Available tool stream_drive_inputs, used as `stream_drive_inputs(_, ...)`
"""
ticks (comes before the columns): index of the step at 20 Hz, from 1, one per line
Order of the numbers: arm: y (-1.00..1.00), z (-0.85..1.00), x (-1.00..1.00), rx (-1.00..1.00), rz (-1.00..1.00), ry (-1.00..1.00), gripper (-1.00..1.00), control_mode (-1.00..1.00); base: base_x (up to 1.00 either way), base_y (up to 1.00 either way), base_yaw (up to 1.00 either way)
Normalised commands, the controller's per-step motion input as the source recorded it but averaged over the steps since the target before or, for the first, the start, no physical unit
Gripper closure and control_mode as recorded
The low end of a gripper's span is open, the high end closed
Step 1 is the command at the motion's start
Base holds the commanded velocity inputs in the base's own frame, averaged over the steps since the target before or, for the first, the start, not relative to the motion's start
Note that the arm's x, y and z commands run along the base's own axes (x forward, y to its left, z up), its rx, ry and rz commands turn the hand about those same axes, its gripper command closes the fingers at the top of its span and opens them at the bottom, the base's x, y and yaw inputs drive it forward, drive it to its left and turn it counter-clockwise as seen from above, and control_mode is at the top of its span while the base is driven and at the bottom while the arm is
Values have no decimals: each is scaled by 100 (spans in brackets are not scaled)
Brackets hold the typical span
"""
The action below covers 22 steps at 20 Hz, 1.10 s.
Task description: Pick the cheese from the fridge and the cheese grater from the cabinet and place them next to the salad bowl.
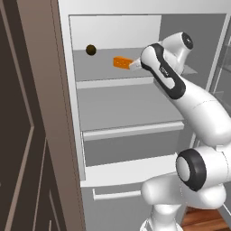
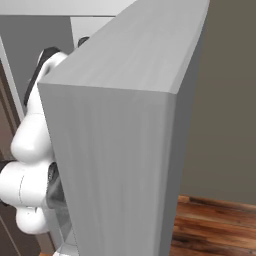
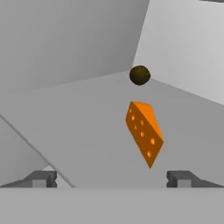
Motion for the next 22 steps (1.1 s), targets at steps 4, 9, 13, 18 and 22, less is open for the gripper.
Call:
stream_drive_inputs(4,0,0,26,0,8,0,-100,-100,0,0,0)
stream_drive_inputs(9,-5,0,25,1,8,0,-100,-100,0,0,0)
stream_drive_inputs(13,-1,0,20,0,7,0,-100,-100,0,0,0)
stream_drive_inputs(18,0,-5,17,0,2,0,-100,-100,0,0,0)
stream_drive_inputs(22,0,-14,28,0,2,0,-100,-100,0,0,0)
